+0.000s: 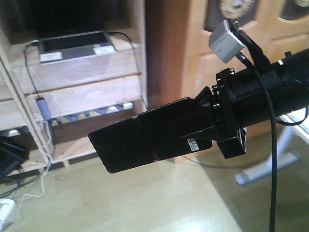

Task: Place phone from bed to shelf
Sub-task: 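Drive toward the wooden shelf unit with the laptop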

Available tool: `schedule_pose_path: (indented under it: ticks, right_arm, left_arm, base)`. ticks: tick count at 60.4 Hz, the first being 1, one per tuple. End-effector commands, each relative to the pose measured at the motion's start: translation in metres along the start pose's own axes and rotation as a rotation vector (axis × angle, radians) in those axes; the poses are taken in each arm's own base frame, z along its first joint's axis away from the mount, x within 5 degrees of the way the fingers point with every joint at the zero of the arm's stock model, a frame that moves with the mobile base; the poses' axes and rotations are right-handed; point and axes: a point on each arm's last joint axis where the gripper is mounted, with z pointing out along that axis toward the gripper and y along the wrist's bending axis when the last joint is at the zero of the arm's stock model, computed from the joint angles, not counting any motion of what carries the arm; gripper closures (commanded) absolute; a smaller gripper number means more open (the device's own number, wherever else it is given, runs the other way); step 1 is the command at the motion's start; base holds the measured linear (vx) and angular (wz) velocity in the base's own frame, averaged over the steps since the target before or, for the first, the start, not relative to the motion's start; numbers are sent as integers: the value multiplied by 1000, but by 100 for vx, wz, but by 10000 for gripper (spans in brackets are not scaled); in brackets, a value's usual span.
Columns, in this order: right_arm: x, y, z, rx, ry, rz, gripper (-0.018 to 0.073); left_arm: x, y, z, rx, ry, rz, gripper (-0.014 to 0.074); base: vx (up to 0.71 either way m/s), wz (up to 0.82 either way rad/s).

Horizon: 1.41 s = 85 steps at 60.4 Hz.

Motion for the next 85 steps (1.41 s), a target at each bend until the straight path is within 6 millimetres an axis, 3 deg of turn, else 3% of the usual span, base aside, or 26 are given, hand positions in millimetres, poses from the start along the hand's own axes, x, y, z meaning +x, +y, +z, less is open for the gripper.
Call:
schedule_pose_path:
  ticks: [1,85]
  right_arm:
    - [-11,18,-12,-58,-69,-23,561]
    - [-11,18,-12,-58,-69,-23,561]
  left_arm:
    - [-14,1,-3,-7,-106,-14,595]
    - [-14,1,-3,-7,-106,-14,595]
  base:
    - [44,40]
    - [38,22]
